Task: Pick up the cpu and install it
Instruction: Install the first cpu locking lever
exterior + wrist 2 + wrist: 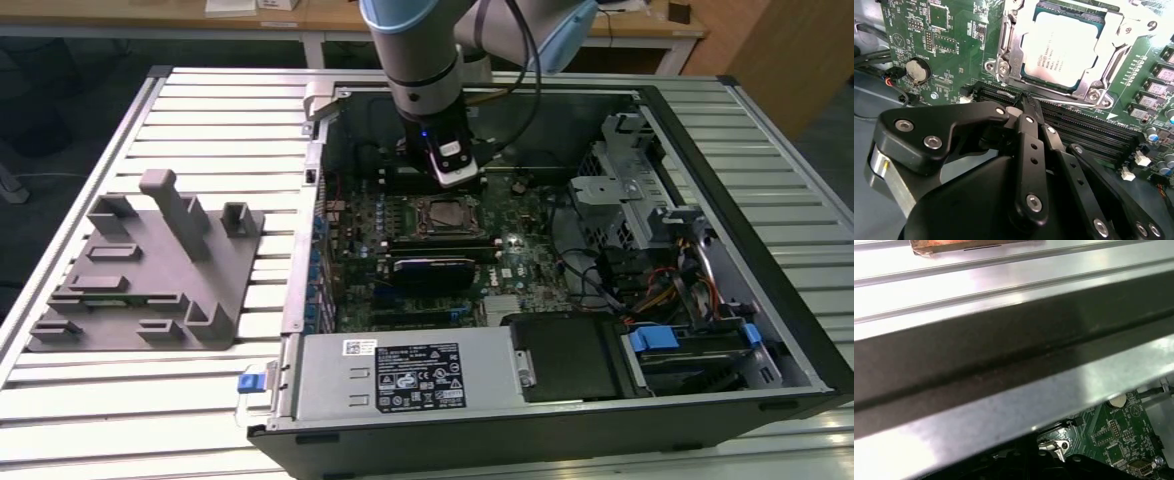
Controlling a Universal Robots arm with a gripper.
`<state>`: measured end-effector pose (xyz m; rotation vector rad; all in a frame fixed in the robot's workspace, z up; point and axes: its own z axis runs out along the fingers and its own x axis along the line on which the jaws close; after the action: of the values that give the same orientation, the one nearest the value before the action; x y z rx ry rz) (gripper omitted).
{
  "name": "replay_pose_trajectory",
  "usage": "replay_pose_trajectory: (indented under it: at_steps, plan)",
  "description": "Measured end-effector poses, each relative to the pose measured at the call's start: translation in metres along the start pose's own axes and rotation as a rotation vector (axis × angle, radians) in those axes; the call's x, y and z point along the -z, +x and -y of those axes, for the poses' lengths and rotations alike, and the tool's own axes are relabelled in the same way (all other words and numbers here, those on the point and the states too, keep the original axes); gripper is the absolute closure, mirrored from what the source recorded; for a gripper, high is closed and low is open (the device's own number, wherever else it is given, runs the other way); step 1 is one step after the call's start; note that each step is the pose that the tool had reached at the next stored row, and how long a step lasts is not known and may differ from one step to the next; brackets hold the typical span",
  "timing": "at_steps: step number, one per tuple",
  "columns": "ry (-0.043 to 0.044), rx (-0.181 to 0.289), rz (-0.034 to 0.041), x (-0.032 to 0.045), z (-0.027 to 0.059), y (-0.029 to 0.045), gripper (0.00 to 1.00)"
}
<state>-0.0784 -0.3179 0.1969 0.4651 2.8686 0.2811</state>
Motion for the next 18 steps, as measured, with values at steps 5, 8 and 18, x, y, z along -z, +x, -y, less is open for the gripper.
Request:
replay_pose_trajectory:
  at_steps: [5, 8, 18]
  plan:
    - [0.0, 0.0, 0.0002, -0.0013, 0.0004, 0.0011, 0.89]
    - [0.0003, 0.0, 0.001, -0.0019, 0.0006, 0.0013, 0.89]
    - [0.0024, 0.001, 0.0022, -0.0037, 0.0033, 0.0009, 0.89]
